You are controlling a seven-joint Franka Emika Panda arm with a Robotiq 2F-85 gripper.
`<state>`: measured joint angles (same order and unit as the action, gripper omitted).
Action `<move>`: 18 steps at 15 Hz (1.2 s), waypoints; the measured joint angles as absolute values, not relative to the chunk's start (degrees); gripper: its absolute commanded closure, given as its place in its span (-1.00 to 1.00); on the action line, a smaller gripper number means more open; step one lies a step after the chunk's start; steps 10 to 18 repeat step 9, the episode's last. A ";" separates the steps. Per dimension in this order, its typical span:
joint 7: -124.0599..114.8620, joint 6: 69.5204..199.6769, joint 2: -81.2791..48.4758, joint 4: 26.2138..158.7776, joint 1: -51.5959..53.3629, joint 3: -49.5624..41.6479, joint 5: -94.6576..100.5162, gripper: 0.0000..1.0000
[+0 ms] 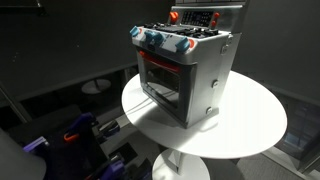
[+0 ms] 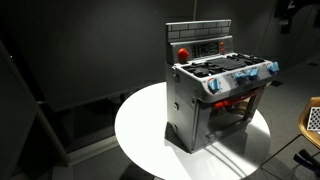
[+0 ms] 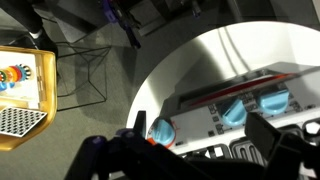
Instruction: Push the top orange button on the right side of the stoves button display twice
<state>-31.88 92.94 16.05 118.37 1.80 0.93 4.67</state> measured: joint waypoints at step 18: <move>-17.01 86.68 25.25 119.94 1.51 0.99 3.55 -1.00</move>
